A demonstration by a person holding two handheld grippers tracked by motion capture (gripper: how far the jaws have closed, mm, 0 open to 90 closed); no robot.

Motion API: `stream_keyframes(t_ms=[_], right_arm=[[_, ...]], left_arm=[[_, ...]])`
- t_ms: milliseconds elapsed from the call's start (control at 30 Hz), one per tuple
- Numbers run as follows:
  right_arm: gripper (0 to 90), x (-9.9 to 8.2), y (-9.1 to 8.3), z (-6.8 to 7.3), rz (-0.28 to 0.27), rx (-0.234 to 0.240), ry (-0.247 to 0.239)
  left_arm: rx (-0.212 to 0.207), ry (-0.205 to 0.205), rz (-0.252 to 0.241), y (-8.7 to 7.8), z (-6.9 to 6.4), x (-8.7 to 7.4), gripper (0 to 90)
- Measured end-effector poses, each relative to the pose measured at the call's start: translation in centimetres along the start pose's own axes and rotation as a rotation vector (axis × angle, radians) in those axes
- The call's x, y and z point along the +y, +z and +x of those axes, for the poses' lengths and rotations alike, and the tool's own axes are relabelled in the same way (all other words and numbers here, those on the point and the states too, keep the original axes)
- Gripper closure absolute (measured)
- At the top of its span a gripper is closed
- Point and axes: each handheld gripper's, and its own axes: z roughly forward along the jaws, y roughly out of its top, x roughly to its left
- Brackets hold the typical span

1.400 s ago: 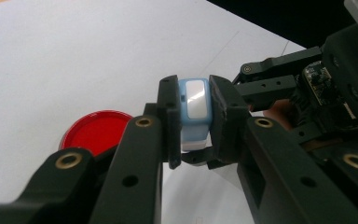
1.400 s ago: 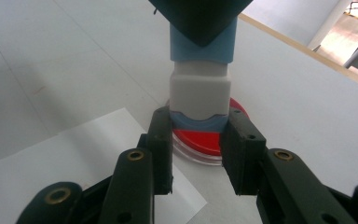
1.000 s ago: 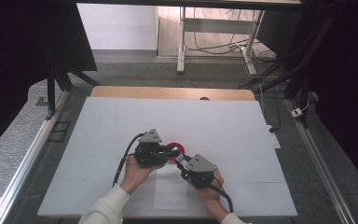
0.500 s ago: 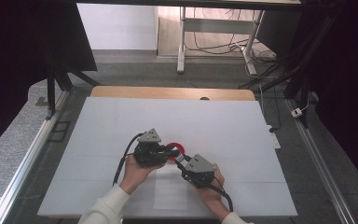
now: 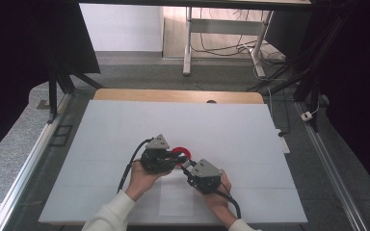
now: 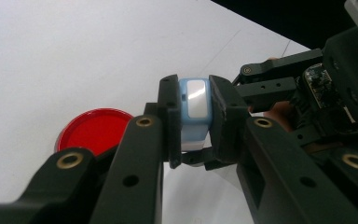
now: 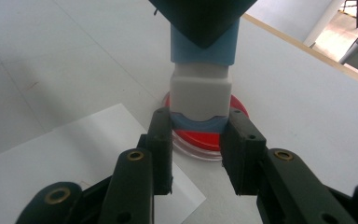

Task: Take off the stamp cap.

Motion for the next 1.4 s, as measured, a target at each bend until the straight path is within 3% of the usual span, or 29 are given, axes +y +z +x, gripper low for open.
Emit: stream_keyframes(t_ms=[767, 867, 1067, 1400], right_arm=[[64.7, -0.20, 0.27, -0.10, 0.010, 0.015, 0.053], [65.1, -0.23, 0.28, -0.04, 0.015, 0.007, 0.044], [65.8, -0.23, -0.01, 0.25, -0.009, -0.024, 0.025], [66.0, -0.11, -0.08, 0.15, 0.000, -0.012, -0.002]], left_arm=[[0.019, 0.004, 0.008, 0.53, -0.31, -0.19, 75.6], [0.026, 0.017, 0.004, 0.55, -0.38, -0.21, 75.7], [0.006, -0.012, -0.021, 0.17, -0.05, -0.22, 75.6], [-0.002, -0.023, -0.021, 0.07, 0.09, -0.22, 75.5]])
